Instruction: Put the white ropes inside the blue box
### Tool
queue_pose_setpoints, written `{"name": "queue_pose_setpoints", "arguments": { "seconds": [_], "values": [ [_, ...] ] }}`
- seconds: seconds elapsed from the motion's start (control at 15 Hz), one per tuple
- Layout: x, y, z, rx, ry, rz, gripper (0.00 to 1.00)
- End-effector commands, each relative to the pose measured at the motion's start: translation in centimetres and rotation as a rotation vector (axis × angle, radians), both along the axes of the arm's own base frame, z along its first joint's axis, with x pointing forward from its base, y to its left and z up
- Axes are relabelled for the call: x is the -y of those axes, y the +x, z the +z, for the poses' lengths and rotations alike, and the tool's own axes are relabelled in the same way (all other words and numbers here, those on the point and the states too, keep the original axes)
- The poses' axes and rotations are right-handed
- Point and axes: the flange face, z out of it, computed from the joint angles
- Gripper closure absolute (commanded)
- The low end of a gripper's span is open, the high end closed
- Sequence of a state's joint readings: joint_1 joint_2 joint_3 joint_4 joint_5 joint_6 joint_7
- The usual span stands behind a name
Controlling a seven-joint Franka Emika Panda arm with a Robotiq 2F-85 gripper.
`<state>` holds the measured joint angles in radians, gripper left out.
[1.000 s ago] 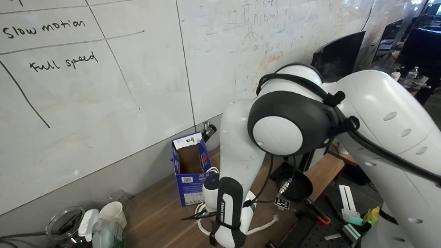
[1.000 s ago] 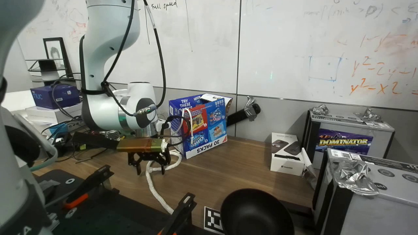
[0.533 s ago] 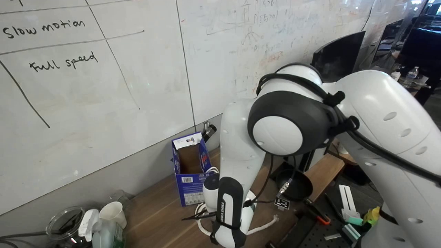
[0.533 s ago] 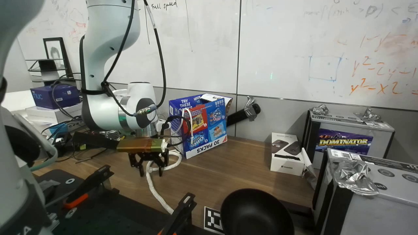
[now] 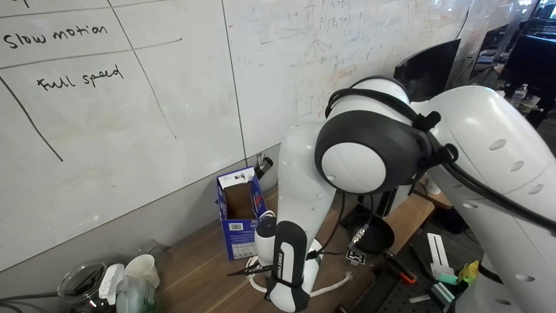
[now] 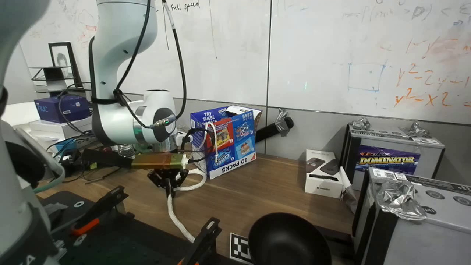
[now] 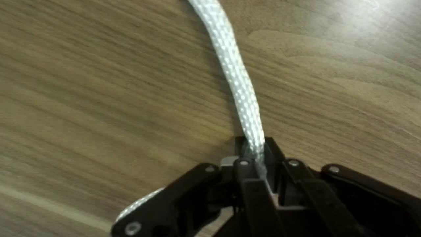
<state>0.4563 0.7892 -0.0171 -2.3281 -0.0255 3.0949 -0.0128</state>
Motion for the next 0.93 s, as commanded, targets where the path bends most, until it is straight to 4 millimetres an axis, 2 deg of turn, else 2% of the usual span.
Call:
{"name": "queue_pose_setpoints", "arguments": {
  "seconds": [0.0, 0.2, 0.33, 0.6, 0.87],
  "values": [
    [0.4, 0.1, 0.9, 0.006, -0.008, 0.0, 0.96],
    [0.8, 1.2, 3.2, 0.003, -0.015, -0.004, 0.93],
    [1.2, 2.4, 5.9, 0.004, -0.016, -0.022, 0.92],
    [1.9, 5.4, 13.8, 0.078, -0.021, -0.068, 0.92],
    [2.3, 8.4, 23.3, 0.23, -0.015, -0.108, 0.92]
  ]
}}
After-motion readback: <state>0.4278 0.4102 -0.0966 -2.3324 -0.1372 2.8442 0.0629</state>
